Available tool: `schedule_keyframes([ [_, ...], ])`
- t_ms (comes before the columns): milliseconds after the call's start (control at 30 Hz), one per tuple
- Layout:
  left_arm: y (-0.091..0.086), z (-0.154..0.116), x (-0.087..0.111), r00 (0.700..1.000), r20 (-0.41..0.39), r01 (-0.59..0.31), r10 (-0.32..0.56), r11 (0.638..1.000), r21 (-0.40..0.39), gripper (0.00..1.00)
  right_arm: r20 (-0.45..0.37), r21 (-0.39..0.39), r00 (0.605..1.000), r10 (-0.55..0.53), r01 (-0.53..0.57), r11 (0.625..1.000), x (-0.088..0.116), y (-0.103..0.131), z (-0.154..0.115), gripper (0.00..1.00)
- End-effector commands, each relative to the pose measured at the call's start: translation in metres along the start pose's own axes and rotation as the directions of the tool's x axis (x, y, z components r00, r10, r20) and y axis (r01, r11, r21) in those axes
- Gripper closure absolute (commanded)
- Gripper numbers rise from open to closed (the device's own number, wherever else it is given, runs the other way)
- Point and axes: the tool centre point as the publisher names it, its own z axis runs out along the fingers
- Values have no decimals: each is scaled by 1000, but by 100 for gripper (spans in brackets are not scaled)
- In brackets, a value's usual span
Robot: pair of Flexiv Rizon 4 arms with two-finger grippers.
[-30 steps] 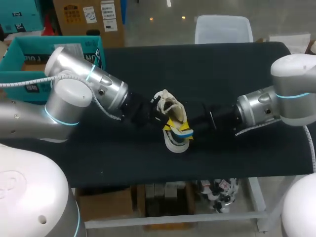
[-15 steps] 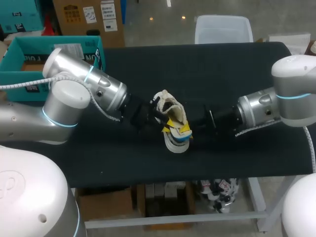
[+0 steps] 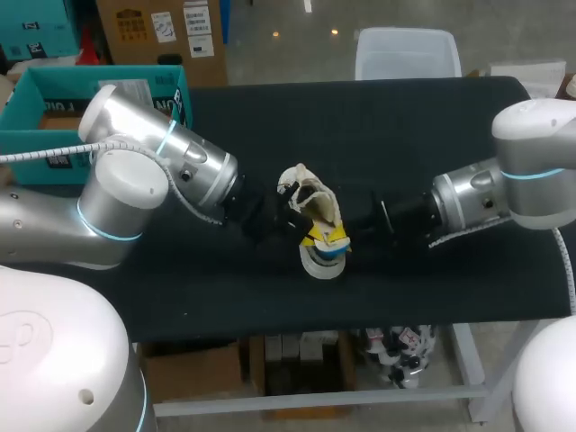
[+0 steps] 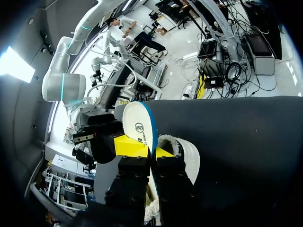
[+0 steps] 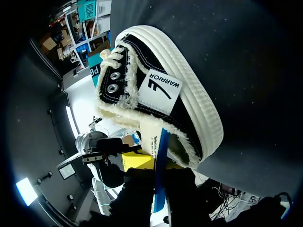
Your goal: Open the shoe tongue, take the insole out of the shoe, put the insole back into the shoe, and pack the shoe into the shoebox
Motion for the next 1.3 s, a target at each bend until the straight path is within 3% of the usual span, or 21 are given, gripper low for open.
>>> schedule_keyframes([
  [33, -1, -3, -8, 1000, -17, -7, 6, 1000, -18, 100, 64, 1, 998, -14, 14, 1000, 11, -6, 5, 100],
  [400, 11, 1, -4, 998, -65, -16, 13, 999, -35, 100, 162, 23, 986, -41, 37, 999, 7, 4, 20, 100],
  [633, 21, 12, -2, 997, -83, 3, -6, 999, -38, 100, 149, -17, 988, -34, 37, 999, 6, 13, 14, 100],
  [933, 39, 15, 2, 994, -90, 54, -59, 997, -53, 100, 135, -9, 991, -24, 25, 1000, 5, 29, 14, 100],
  [1300, 38, 11, 2, 995, -73, 67, -71, 996, -55, 100, 131, -4, 991, -22, 23, 1000, 6, 32, 18, 100],
])
